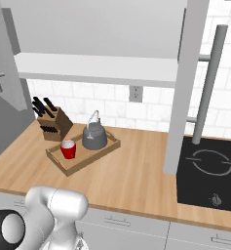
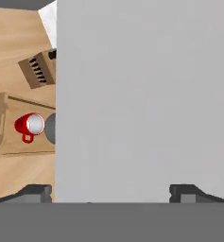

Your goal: Pick the kettle from the counter and place it on the tray. Then pick the mug from the cabinet and place it on the tray. Then close the cabinet doors.

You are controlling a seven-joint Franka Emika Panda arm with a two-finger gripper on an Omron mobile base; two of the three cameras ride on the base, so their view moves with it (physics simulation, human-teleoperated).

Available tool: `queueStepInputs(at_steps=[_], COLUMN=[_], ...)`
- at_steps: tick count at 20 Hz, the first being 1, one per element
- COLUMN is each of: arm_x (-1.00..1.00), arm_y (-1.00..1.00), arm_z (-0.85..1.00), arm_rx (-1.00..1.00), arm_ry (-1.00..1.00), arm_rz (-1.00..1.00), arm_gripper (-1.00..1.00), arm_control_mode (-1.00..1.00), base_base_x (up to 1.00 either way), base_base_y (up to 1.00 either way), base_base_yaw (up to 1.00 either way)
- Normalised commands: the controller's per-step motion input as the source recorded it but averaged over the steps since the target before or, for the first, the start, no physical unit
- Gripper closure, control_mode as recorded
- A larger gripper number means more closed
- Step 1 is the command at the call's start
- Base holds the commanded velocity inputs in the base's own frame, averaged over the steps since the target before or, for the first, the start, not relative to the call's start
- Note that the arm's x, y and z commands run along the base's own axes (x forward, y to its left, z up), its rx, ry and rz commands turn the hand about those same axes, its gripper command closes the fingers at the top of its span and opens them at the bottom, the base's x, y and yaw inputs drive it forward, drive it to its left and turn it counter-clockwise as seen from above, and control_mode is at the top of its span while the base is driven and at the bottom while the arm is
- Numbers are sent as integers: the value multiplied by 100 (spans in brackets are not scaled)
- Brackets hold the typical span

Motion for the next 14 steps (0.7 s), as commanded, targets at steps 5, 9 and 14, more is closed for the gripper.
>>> queueStepInputs(at_steps=[5, 9, 14], arm_x=[52, 50, 44], arm_y=[-39, -43, -34], arm_z=[-4, 0, 0], arm_rx=[0, 0, 0], arm_ry=[0, 0, 0], arm_rz=[-3, 1, 14], arm_gripper=[-100, -100, -100], arm_control_mode=[-100, -100, -100], base_base_x=[0, 0, 0], base_base_y=[0, 0, 0], base_base_yaw=[0, 0, 0])
